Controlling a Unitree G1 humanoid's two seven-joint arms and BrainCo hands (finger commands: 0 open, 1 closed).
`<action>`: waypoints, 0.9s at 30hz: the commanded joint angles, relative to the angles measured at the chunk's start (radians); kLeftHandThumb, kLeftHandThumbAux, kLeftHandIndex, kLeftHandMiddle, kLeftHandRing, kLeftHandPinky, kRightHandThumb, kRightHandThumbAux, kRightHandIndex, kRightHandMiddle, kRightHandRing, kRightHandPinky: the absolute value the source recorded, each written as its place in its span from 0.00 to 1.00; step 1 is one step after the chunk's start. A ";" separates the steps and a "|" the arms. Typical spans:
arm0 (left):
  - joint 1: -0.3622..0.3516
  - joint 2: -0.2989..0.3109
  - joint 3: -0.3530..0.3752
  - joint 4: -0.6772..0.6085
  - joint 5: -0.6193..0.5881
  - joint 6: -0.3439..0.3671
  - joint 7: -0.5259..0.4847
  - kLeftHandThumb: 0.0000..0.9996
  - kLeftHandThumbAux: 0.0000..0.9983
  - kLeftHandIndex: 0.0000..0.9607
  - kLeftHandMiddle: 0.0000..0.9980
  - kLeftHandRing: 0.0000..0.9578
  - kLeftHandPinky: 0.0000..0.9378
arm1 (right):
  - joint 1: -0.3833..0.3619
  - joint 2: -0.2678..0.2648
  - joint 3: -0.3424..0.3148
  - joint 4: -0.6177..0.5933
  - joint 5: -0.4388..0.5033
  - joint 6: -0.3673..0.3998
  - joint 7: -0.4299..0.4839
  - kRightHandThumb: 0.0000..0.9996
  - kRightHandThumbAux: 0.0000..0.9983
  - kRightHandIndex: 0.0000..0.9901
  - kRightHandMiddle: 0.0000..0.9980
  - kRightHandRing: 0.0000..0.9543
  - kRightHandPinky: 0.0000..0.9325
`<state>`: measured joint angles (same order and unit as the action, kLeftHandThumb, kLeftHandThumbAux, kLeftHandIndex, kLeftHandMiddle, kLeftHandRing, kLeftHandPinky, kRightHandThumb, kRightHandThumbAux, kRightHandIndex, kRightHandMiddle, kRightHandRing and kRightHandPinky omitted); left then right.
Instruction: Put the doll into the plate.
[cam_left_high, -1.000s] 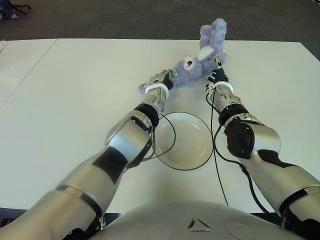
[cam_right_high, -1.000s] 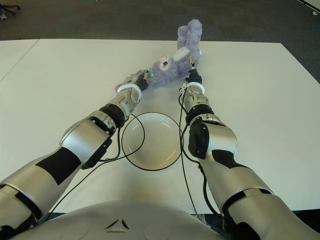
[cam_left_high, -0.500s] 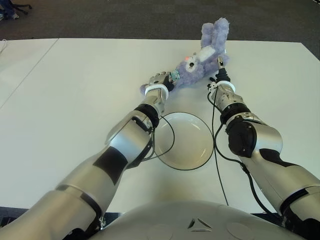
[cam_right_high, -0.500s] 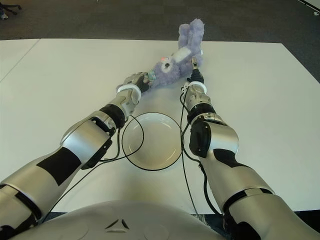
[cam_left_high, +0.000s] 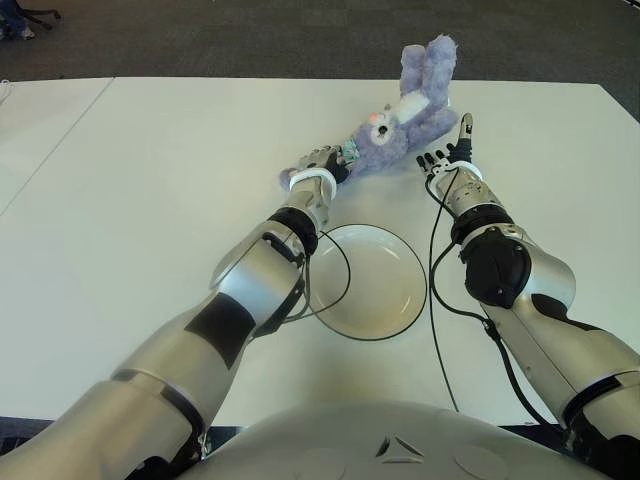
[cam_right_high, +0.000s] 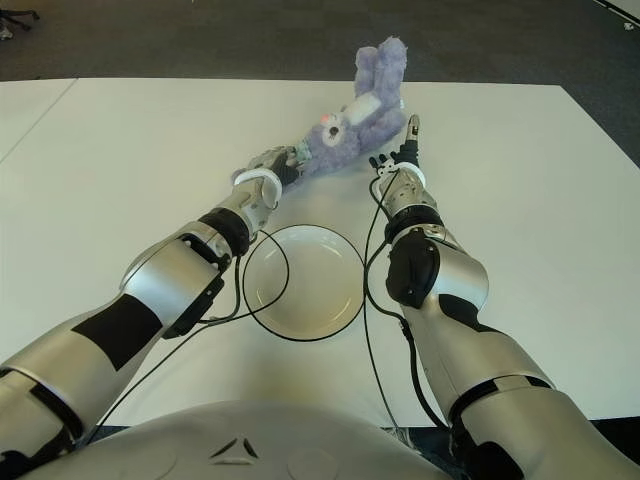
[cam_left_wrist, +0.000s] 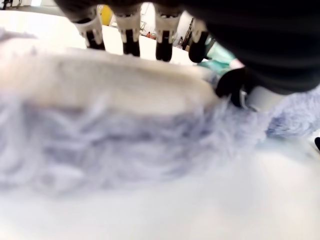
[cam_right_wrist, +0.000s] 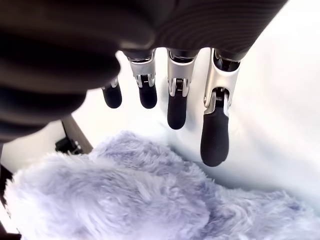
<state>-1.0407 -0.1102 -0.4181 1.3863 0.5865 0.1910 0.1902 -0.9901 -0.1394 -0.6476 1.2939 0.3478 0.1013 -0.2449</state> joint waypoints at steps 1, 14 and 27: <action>0.030 -0.083 0.010 0.010 -0.007 -0.008 -0.017 0.53 0.34 0.00 0.00 0.01 0.05 | 0.078 0.037 0.007 0.056 -0.007 0.014 0.003 0.05 0.37 0.00 0.00 0.00 0.07; 0.033 -0.078 -0.008 0.010 0.015 -0.016 -0.018 0.75 0.40 0.00 0.00 0.21 0.00 | 0.062 0.032 0.045 0.057 -0.040 0.011 0.008 0.04 0.37 0.00 0.01 0.01 0.05; 0.025 -0.084 -0.028 0.010 0.024 0.001 -0.023 0.81 0.44 0.00 0.00 0.15 0.05 | 0.050 0.040 0.060 0.056 -0.051 0.001 -0.032 0.09 0.37 0.00 0.02 0.04 0.11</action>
<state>-1.0407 -0.1100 -0.4432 1.3845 0.6049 0.1800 0.1900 -0.9891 -0.1304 -0.5916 1.3036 0.3023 0.0726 -0.2386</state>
